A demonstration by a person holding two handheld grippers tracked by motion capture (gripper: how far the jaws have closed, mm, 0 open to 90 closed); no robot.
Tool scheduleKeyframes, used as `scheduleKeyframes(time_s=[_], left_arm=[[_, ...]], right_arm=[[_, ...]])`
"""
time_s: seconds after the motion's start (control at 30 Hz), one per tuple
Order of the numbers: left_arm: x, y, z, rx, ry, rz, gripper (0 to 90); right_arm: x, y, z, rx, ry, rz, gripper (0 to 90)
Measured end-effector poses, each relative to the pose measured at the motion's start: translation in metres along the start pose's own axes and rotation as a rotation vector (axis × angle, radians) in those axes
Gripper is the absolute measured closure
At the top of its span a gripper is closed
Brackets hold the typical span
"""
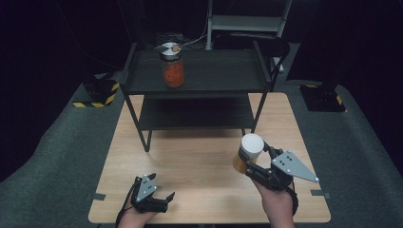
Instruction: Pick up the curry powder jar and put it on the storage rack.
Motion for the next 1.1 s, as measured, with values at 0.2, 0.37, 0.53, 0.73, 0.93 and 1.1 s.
scheduleKeyframes(time_s=[0.2, 0.37, 0.53, 0.73, 0.93, 1.1], left_arm=[[0.0, 0.001, 0.0, 0.003, -0.001, 0.003, 1.1], [0.0, 0.001, 0.0, 0.004, -0.002, 0.004, 1.1], [0.0, 0.0, 0.0, 0.0, -0.002, 0.005, 1.1], [0.0, 0.001, 0.0, 0.006, -0.003, 0.007, 1.1], [0.001, 0.001, 0.0, 0.008, -0.005, 0.007, 1.1], [0.001, 0.002, 0.001, 0.015, -0.009, 0.009, 1.1]], right_arm=[[-0.01, 0.009, -0.021, 0.021, -0.023, -0.016, 33.4], [-0.017, 0.012, -0.034, 0.021, -0.038, -0.03, 33.4], [-0.026, 0.015, -0.049, 0.027, -0.041, -0.039, 33.4], [-0.034, 0.014, -0.067, 0.012, -0.056, -0.039, 33.4], [-0.04, 0.012, -0.085, 0.023, -0.066, -0.039, 33.4], [-0.044, 0.012, -0.098, 0.025, -0.078, -0.039, 33.4]])
Point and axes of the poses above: each handheld gripper's, and its own axes: x roughly backward along the jaws, z roughly out of its underside, y roughly to its left, the point moved 10 cm from there along -x, roughly forward along the jaws, and after that the axes turned 1 degree about -y, right-handed, at the moved point
